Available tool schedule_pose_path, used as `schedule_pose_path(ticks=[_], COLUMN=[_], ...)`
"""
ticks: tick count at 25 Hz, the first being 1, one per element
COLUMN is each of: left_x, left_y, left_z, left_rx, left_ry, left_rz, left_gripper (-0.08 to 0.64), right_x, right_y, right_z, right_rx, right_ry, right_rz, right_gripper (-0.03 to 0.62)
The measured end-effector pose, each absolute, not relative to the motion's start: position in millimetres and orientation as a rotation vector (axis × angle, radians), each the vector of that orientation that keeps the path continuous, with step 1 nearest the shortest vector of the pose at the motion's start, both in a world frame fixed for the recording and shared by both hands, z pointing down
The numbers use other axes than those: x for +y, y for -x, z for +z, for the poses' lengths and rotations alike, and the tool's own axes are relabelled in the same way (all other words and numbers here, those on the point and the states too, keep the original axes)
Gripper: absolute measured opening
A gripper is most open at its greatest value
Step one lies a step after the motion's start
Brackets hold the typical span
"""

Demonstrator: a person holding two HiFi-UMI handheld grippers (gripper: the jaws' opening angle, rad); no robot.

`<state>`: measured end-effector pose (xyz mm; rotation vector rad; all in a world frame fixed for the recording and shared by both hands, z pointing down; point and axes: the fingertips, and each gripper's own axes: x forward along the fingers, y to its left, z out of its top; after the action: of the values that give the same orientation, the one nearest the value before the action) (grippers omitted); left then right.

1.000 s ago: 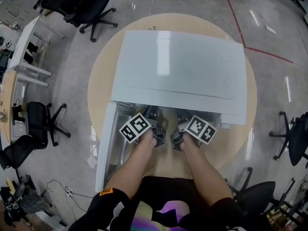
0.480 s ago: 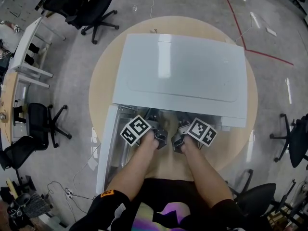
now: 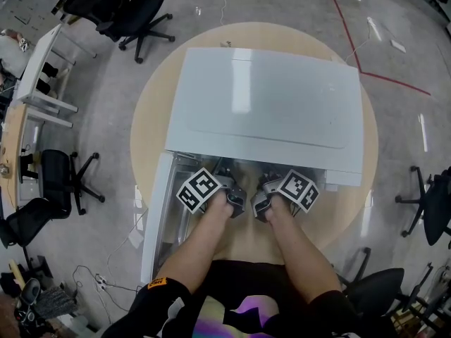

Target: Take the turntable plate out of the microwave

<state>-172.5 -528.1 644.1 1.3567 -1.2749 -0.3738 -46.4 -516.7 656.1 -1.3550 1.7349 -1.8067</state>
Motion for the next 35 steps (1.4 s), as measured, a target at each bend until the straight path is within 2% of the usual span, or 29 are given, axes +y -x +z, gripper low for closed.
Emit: schedule_pose_path(ticks=[23,35], left_x=[-551.0,-546.5], left_y=[155.0,151.2], left_z=[645.8,637.9], left_rx=[-1.129,-1.089], left_ry=[-1.335,-1.316], left_rz=[-0.488,-0.563], left_gripper=[0.127,0.081], right_x=[-525.7,-521.2], right_y=[41.6,36.7], right_z=[627.9,642.7], right_rx=[1.726,1.691], right_ry=[1.317,1.351], right_rz=[-1.716,-1.732], right_gripper=[0.075,0.075])
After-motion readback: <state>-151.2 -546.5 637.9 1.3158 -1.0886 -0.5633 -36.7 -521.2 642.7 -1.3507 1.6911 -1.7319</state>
